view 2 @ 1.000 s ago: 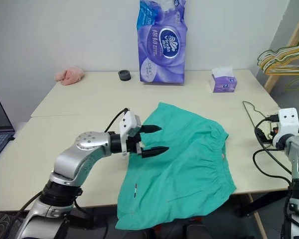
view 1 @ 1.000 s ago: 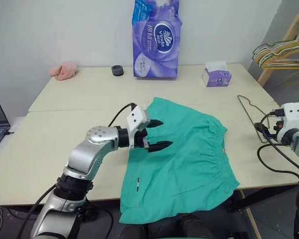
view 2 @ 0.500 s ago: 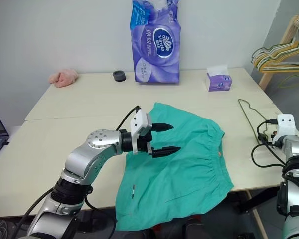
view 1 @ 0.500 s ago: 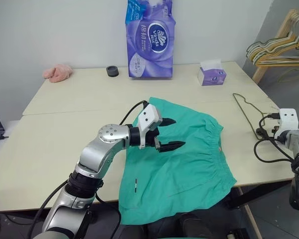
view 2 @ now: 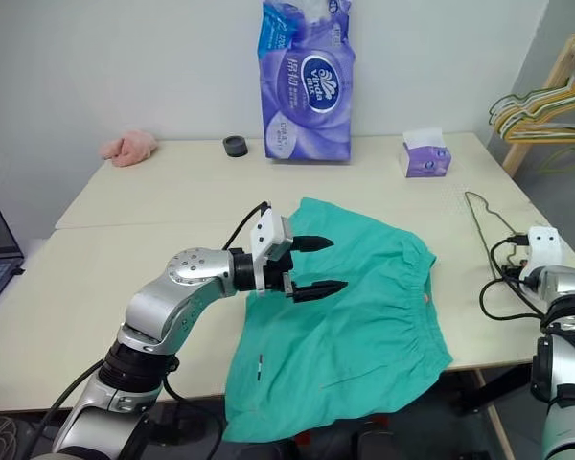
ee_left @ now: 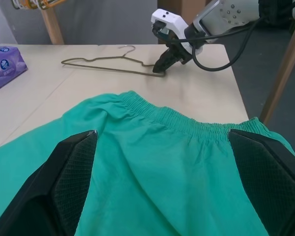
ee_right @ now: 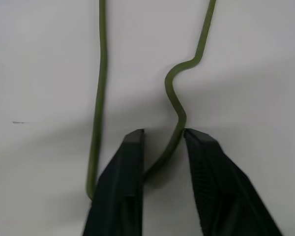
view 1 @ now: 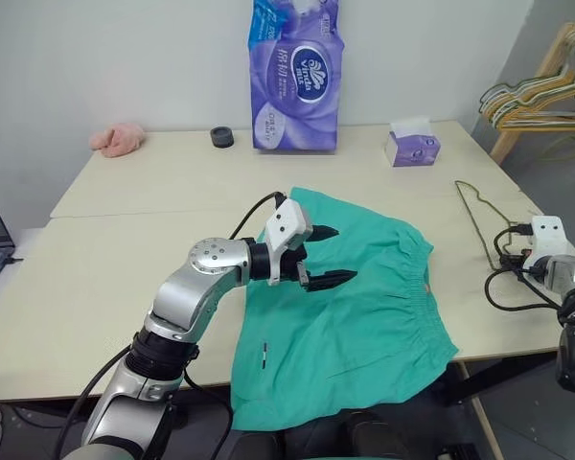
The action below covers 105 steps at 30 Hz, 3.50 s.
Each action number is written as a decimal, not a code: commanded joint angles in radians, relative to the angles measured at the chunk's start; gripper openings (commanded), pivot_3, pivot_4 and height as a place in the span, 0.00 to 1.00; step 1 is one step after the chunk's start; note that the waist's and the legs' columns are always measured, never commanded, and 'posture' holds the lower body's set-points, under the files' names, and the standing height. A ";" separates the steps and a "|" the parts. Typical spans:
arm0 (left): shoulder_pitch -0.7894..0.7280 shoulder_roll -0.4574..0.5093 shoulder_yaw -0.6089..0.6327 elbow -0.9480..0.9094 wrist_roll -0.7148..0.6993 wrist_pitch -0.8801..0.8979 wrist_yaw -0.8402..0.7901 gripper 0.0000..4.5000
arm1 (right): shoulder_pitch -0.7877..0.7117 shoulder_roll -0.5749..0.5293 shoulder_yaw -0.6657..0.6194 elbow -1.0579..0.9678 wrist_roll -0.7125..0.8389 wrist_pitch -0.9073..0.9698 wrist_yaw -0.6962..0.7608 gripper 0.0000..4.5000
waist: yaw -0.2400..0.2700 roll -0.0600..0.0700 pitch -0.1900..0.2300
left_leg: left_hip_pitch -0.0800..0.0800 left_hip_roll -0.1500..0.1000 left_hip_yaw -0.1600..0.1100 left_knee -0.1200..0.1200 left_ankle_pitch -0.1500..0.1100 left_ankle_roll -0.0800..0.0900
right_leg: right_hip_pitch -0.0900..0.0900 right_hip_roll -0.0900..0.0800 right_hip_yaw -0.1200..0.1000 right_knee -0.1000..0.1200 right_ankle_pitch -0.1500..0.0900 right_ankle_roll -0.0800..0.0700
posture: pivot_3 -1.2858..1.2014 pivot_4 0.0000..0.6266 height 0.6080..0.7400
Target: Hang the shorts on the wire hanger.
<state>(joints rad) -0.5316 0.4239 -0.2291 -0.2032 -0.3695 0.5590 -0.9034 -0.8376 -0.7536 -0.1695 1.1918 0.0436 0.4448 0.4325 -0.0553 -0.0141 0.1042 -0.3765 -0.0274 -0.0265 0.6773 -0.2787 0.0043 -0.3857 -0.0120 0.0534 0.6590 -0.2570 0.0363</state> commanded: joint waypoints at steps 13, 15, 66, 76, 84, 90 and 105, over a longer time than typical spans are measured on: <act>-0.067 -0.049 0.088 0.107 0.026 -0.038 0.121 1.00 | 0.204 -0.042 -0.079 -0.458 0.078 0.132 -0.010 0.01 | -0.002 0.000 0.000 | -0.002 0.000 0.002 0.000 0.000 0.001 | -0.003 0.000 0.004 0.000 0.001 0.002 | 0.48 0.13 1.00; -0.081 -0.054 0.108 0.136 0.024 -0.047 0.137 1.00 | 0.272 -0.033 -0.113 -0.615 0.108 0.199 -0.022 0.01 | -0.002 0.001 0.000 | -0.002 0.000 0.002 0.000 -0.001 0.001 | -0.004 -0.001 0.004 0.000 0.001 0.002 | 0.48 0.12 1.00; -0.016 0.018 0.044 0.006 -0.064 0.033 -0.040 1.00 | 0.133 -0.022 0.247 -0.408 0.013 0.246 0.356 0.65 | -0.031 0.000 0.000 | -0.001 0.003 0.009 -0.001 -0.002 0.004 | -0.005 0.004 0.012 -0.002 0.002 0.004 | 0.48 0.13 1.00; -0.008 0.016 0.043 0.007 -0.052 0.020 -0.025 1.00 | 0.154 0.019 0.212 -0.322 -0.014 0.204 0.248 0.00 | -0.028 -0.009 -0.005 | 0.003 0.003 0.008 -0.001 -0.002 0.003 | -0.001 -0.001 0.010 -0.002 0.002 0.004 | 0.48 0.14 1.00; -0.026 -0.026 0.072 0.056 -0.019 -0.024 0.057 1.00 | 0.161 -0.003 0.086 -0.409 0.014 0.157 0.071 0.00 | -0.015 -0.009 -0.005 | 0.003 0.002 0.007 0.000 -0.003 0.005 | 0.003 -0.003 0.010 -0.010 0.005 0.008 | 0.48 0.13 1.00; -0.086 -0.044 0.151 0.158 -0.025 -0.023 0.130 1.00 | 0.252 -0.058 0.043 -0.754 0.017 0.188 0.065 0.00 | -0.011 0.001 0.000 | -0.005 0.001 0.008 0.000 -0.004 0.006 | -0.005 -0.004 0.010 -0.010 0.006 0.009 | 0.48 0.14 1.00; -0.267 0.136 0.217 0.458 -0.055 -0.006 -0.124 1.00 | 0.522 -0.057 0.225 -1.506 -0.118 -0.034 0.073 0.00 | -0.030 0.002 0.001 | -0.005 0.001 0.009 -0.001 -0.004 0.006 | -0.006 -0.004 0.010 -0.010 0.005 0.013 | 0.47 0.13 1.00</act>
<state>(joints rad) -0.7751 0.5267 -0.0028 0.2463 -0.4320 0.5752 -0.9574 -0.3184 -0.7951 0.0374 -0.2547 -0.0304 0.5086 0.5022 -0.0857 -0.0126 0.1051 -0.3821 -0.0261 -0.0177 0.6762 -0.2830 0.0107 -0.3924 -0.0157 0.0635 0.6488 -0.2518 0.0488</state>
